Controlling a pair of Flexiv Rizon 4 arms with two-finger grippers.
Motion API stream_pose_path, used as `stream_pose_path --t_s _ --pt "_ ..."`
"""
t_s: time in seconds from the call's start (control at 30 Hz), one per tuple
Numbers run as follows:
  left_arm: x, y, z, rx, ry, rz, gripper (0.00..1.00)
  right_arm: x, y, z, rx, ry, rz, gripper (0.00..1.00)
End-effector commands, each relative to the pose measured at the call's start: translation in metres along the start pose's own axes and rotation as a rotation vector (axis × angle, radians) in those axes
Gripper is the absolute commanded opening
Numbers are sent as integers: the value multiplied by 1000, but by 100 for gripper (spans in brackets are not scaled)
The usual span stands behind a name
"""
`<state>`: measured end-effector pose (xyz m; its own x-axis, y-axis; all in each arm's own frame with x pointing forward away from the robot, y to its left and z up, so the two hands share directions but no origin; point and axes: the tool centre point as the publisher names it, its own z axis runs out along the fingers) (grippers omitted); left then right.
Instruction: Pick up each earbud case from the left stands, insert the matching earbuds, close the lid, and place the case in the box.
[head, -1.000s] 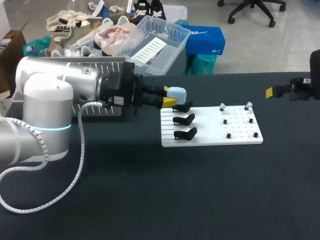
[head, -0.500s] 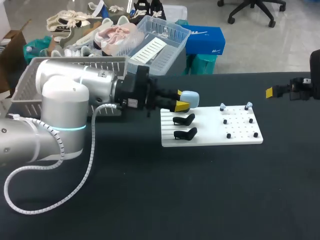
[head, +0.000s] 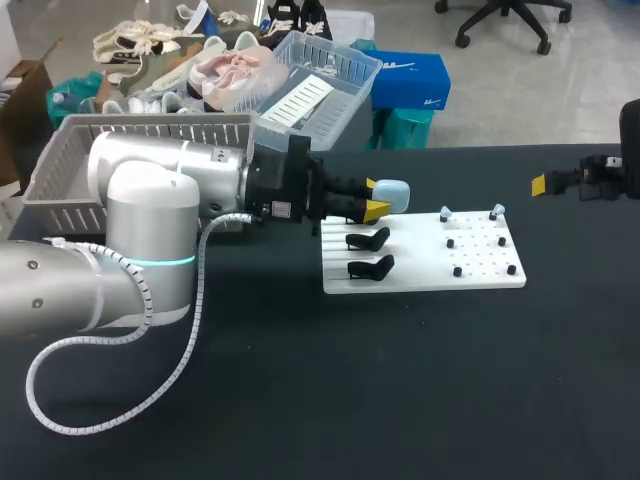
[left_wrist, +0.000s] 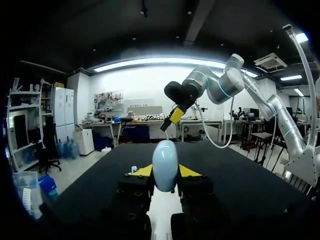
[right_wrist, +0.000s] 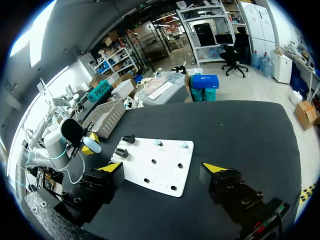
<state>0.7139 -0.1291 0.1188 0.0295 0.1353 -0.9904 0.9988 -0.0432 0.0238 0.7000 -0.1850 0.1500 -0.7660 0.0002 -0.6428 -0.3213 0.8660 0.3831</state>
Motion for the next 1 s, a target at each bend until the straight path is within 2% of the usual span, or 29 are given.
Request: stream_pose_path --t_s 0.03,0.33,1.0 --pt "2 -7 5 -31 -24 7 0 0 0 0 0 0 0 100" --pt "6 -8 16 -25 -59 6 0 0 0 0 0 0 0 100" --pt "7 -6 22 -24 -58 14 0 0 0 0 0 0 0 100"
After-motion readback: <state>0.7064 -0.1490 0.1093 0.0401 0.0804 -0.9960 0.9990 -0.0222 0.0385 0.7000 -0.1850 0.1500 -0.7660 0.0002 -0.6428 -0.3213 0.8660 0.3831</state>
